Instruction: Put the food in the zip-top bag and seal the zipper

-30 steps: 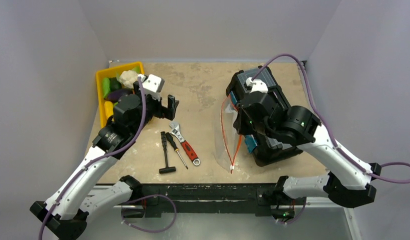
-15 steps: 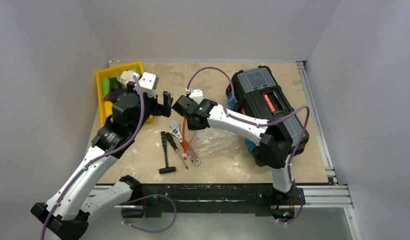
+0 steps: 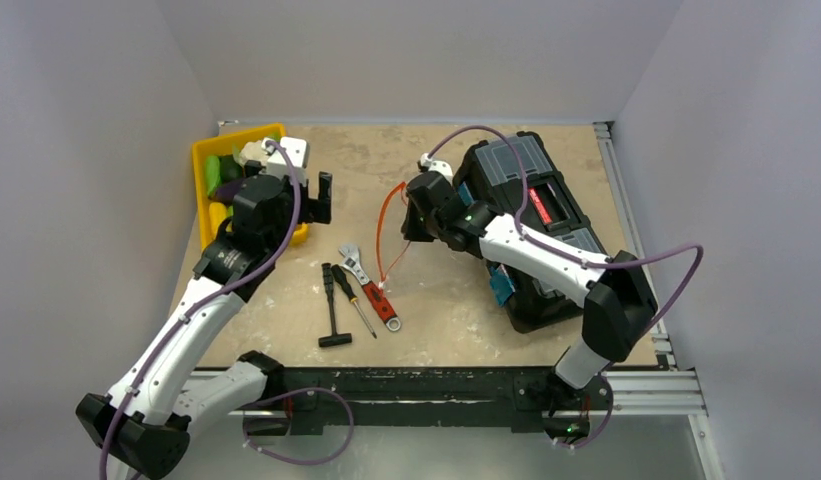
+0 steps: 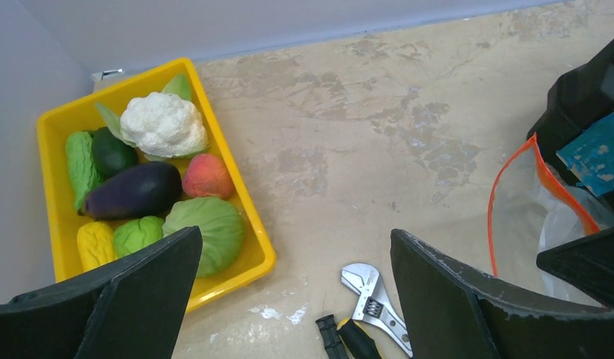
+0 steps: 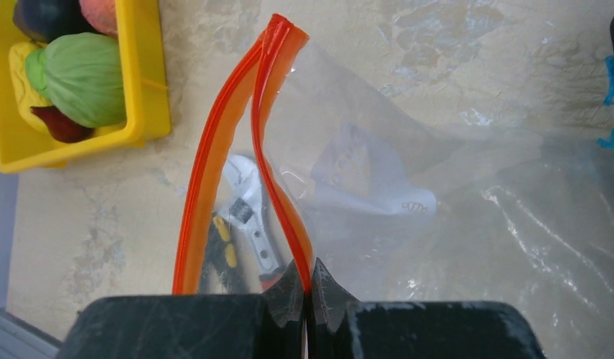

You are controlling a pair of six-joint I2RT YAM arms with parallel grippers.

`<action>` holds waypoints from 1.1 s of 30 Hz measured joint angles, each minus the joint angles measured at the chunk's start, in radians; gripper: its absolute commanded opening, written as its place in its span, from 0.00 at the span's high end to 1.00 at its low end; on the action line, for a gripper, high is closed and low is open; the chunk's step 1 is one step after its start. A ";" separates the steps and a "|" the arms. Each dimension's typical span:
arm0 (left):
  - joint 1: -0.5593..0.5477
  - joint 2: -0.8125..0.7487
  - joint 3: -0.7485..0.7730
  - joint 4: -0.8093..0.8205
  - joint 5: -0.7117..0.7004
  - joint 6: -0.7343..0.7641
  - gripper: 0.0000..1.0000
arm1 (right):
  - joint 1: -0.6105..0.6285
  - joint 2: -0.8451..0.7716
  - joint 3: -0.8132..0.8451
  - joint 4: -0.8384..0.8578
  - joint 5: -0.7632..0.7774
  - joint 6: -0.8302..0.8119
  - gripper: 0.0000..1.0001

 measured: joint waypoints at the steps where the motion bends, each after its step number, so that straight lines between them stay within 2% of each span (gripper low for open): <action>1: 0.011 0.000 0.000 0.000 0.003 -0.005 0.02 | -0.017 -0.002 -0.018 0.023 -0.021 -0.004 1.00; 11: 0.056 0.072 0.000 -0.031 0.069 -0.120 0.02 | -0.054 0.016 -0.091 0.151 -0.174 -0.090 1.00; 14: 0.163 0.074 -0.022 -0.057 0.128 -0.209 0.02 | -0.056 0.016 -0.126 0.195 -0.209 -0.109 1.00; 21: 0.552 0.068 -0.101 -0.111 0.308 -0.387 0.03 | -0.062 0.016 -0.183 0.282 -0.291 -0.143 1.00; 24: 0.686 0.161 -0.089 -0.132 0.362 -0.430 0.07 | -0.063 0.016 -0.196 0.314 -0.317 -0.156 1.00; 27: 0.759 0.313 -0.033 -0.167 0.397 -0.432 0.14 | -0.069 0.016 -0.211 0.351 -0.346 -0.163 1.00; 29: 0.777 0.418 0.024 -0.191 0.409 -0.415 0.15 | -0.074 0.016 -0.229 0.373 -0.366 -0.166 1.00; 33: 0.776 0.576 0.153 -0.237 0.393 -0.363 0.27 | -0.099 0.020 -0.262 0.391 -0.396 -0.168 1.00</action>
